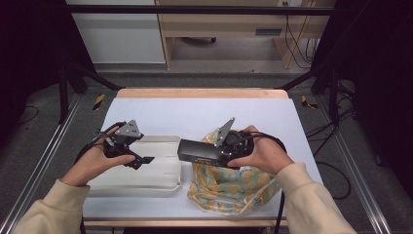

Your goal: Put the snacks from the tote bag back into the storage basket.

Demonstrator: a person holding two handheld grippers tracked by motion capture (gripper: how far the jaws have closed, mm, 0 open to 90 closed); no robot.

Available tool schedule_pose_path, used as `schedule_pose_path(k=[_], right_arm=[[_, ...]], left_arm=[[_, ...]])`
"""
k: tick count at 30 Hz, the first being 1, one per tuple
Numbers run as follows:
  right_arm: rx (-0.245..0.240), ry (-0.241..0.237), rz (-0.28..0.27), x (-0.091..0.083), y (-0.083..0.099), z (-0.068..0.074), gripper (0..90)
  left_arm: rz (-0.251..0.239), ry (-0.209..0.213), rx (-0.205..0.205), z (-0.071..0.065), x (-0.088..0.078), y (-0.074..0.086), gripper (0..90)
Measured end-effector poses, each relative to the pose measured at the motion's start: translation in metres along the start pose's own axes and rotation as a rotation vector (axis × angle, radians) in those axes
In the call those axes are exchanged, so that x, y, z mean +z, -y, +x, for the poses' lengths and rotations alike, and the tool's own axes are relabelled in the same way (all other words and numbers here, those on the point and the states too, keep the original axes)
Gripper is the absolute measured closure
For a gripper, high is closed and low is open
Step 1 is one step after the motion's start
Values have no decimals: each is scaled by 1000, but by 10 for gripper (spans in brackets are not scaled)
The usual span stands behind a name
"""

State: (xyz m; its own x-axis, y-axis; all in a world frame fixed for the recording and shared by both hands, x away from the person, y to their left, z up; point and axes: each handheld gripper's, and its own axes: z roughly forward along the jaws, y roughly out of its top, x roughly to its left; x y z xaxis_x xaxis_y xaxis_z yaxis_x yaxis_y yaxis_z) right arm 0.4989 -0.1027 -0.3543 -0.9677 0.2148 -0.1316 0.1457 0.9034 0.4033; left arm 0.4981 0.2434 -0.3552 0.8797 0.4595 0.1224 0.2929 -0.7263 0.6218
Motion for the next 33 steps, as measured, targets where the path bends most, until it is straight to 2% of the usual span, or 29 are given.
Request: schedule_pose_path(k=[2,6,12,14,15,19,24,29,33], right_arm=[[-6,-6,2,3,-5,1,431],[-25,-21,18,9,-17,7,431],[-30,-23,28,12,-26,6,431],[-32,-25,24,13,-29,5,431],[-35,-24,25,13,-30,5,431],[-45,-28,22,14,-37,6,431],[-53,-30,20,17,-44,7,431],[-75,-37,23,20,-52,8,431],[-73,-30,22,19,-58,8,431]], left_arm=[[23,-20,48,0,-3,-6,88],[33,3,84,2,-7,-13,88],[40,18,133,3,-13,-22,83],[47,17,138,2,-13,-23,83],[53,25,161,-1,-13,-26,83],[58,41,183,-7,-13,-30,83],[89,57,224,-14,-9,-33,83],[92,54,252,-17,-10,-37,83],[111,61,277,-19,-11,-41,83]])
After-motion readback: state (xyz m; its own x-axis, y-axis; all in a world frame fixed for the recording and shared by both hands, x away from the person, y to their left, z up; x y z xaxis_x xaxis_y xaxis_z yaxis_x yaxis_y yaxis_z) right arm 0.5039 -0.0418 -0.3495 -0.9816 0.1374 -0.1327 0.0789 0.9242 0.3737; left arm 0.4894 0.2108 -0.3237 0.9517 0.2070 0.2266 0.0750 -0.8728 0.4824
